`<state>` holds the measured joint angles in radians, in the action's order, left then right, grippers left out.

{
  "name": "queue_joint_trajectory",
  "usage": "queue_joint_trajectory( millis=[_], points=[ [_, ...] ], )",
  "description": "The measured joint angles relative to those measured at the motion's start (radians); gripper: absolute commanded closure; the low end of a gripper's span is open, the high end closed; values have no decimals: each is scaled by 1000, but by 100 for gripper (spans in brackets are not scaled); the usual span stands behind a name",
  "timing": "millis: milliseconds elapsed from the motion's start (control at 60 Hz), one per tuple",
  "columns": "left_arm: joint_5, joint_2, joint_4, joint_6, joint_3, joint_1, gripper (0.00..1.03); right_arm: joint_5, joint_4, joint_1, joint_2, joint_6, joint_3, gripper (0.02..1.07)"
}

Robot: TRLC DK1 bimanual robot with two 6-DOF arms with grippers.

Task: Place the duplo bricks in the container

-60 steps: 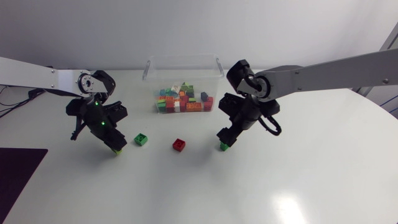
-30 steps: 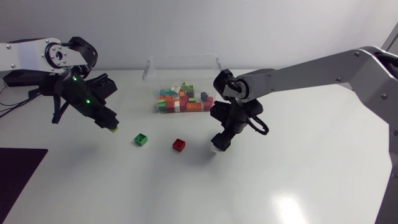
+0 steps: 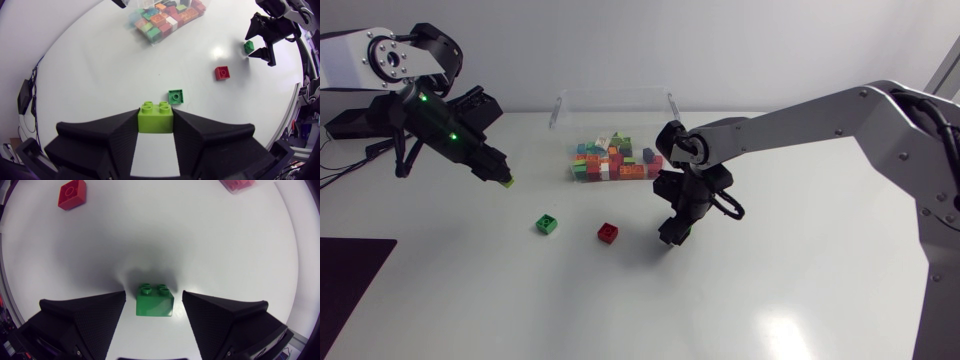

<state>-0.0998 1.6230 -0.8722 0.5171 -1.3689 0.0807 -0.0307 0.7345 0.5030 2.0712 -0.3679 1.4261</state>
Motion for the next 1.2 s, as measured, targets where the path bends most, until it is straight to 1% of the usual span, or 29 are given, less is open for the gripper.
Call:
queue_joint_trajectory(
  millis=[50, 117, 150, 200, 250, 267, 300, 383, 567, 717, 850, 1017, 1200],
  points=[
    [-4, 0, -2, -1, -10, 1, 69, 0, 0, 0, 2, 0, 0, 43],
    [-10, 0, -2, -3, -23, 3, 69, 0, 0, 0, 3, 0, 0, 53],
    [-13, 0, -2, -5, -31, 6, 69, 0, 0, 0, 3, 0, 0, 54],
    [-14, -1, -2, -12, -39, 13, 69, 0, 2, 0, 3, 0, 0, 60],
    [-16, -1, -2, -20, -47, 21, 69, 0, 8, 0, 5, 0, 4, 61],
    [-16, -1, -1, -23, -50, 23, 69, 0, 13, 0, 5, 0, 6, 62],
    [-20, -1, -1, -27, -56, 28, 69, 0, 22, 0, 7, 0, 11, 68],
    [-31, -1, 3, -39, -80, 39, 69, 0, 28, 0, 7, 0, 15, 71],
    [-65, -1, 52, -78, -133, 45, 69, 0, 60, 12, 4, 0, 22, 73],
    [-105, 8, 116, -106, -174, 47, 69, 0, 130, 31, -47, 4, 24, 73],
    [-113, 24, 176, -134, -198, 71, 69, 0, 188, 49, -109, 9, 74, 73],
    [-114, 115, 257, -189, -262, 114, 69, 0, 242, 61, -170, 27, 163, 72],
    [-113, 237, 309, -237, -359, 122, 69, 5, 266, 63, -185, 40, 225, 72]
  ],
)
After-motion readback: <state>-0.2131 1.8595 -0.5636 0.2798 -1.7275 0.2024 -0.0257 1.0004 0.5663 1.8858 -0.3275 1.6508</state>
